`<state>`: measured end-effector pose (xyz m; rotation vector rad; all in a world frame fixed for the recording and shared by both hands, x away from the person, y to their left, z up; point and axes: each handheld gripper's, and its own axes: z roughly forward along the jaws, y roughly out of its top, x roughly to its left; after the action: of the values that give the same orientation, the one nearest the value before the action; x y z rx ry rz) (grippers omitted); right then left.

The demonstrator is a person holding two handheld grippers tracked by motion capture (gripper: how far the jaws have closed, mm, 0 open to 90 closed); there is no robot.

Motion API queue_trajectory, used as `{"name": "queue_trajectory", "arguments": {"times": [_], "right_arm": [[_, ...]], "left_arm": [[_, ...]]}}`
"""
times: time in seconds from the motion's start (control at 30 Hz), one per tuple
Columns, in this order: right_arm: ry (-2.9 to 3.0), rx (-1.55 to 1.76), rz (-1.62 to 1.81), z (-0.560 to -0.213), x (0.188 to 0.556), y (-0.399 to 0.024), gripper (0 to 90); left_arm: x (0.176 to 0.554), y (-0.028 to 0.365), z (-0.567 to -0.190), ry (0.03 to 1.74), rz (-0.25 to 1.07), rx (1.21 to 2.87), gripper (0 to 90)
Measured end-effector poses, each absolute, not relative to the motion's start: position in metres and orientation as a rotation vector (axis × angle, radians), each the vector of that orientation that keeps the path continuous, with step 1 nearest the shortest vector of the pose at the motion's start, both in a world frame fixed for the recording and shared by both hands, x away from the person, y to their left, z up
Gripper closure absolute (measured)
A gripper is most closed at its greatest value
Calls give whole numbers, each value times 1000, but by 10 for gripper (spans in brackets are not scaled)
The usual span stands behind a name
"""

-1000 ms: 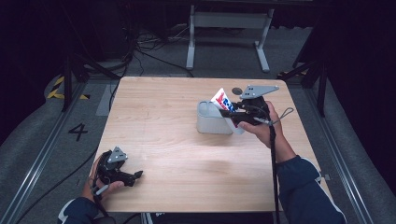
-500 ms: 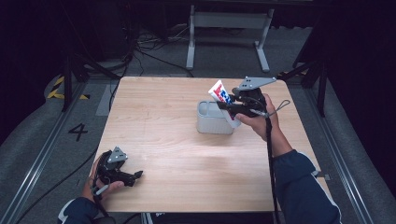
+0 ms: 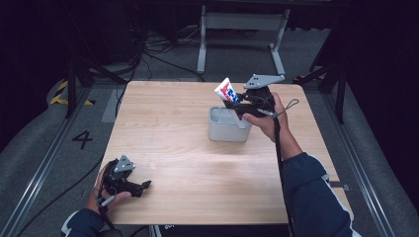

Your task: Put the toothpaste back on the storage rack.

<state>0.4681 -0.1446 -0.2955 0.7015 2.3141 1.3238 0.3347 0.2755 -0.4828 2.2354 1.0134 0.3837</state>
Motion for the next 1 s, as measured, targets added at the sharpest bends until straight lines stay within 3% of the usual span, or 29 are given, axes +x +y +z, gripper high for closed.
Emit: {"name": "queue_trajectory", "arguments": {"times": [1.0], "right_arm": [[2282,801,1297,-314,509,-136,629]], "left_arm": [[335,275,-483,1016,389,2227,17]]}}
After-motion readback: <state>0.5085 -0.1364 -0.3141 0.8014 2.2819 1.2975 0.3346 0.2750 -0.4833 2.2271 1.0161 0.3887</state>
